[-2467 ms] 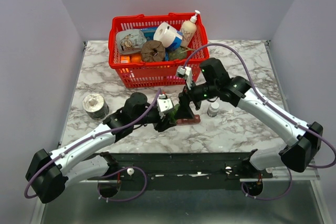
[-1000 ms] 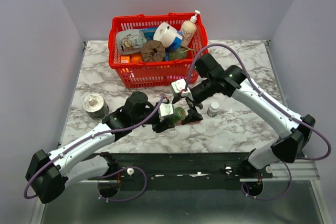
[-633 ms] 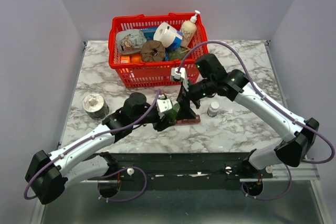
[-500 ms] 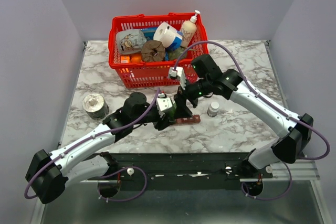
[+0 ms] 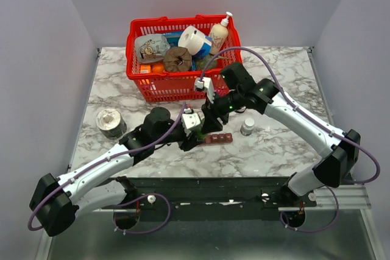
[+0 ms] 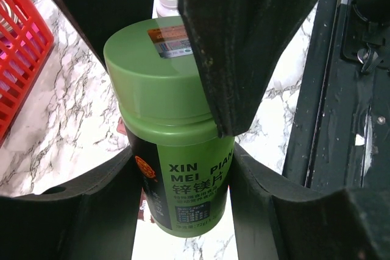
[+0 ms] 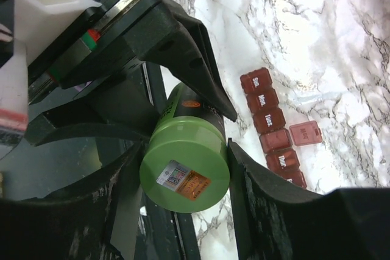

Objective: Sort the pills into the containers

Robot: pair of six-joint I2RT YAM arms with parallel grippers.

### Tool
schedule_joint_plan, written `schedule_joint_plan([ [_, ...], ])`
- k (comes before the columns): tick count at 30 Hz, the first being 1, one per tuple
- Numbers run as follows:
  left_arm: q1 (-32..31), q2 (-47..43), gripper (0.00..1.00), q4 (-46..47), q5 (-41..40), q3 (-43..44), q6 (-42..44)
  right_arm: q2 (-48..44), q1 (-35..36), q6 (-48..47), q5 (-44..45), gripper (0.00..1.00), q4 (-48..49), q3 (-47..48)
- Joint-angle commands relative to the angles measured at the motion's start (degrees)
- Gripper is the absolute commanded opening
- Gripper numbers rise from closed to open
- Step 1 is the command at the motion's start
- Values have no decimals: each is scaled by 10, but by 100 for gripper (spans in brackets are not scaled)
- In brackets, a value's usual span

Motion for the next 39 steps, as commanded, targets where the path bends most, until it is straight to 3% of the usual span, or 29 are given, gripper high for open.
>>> schedule_joint_plan([
  [1,0,-3,0,-42,44,25,85,22,5,-140,-104,15,-97,51],
  [2,0,-4,0,-63,63,27,99,25,7,-190,-131,14,-120,59],
  [3,0,-7,0,-74,80,29,115,23,11,-306,-137,14,-161,66],
  [5,0,-10,0,-104,135,36,160,11,13,-412,-146,15,-176,54],
  [6,0,-7,0,-115,148,39,174,-11,14,-531,-149,15,-181,31],
  [9,1,10,0,-160,183,60,196,-43,16,-709,-157,19,-178,-12],
  [10,2,15,0,-168,188,68,195,-23,16,-725,-155,21,-198,23],
  [17,2,21,0,-113,176,46,152,-21,17,-596,-168,22,-129,31],
  [20,2,17,0,-90,168,37,137,-29,17,-508,-176,25,-92,17],
  [26,1,26,0,-58,142,12,109,-23,17,-306,-155,22,-44,55],
  [31,1,43,0,-48,125,15,102,20,18,-270,-177,17,-108,137],
  [34,1,40,0,-45,124,20,103,24,19,-277,-163,17,-113,137],
  [38,2,25,0,-36,136,9,102,0,19,-341,-157,19,-116,88],
  [39,3,23,0,-35,141,8,99,-9,19,-397,-158,20,-118,75],
])
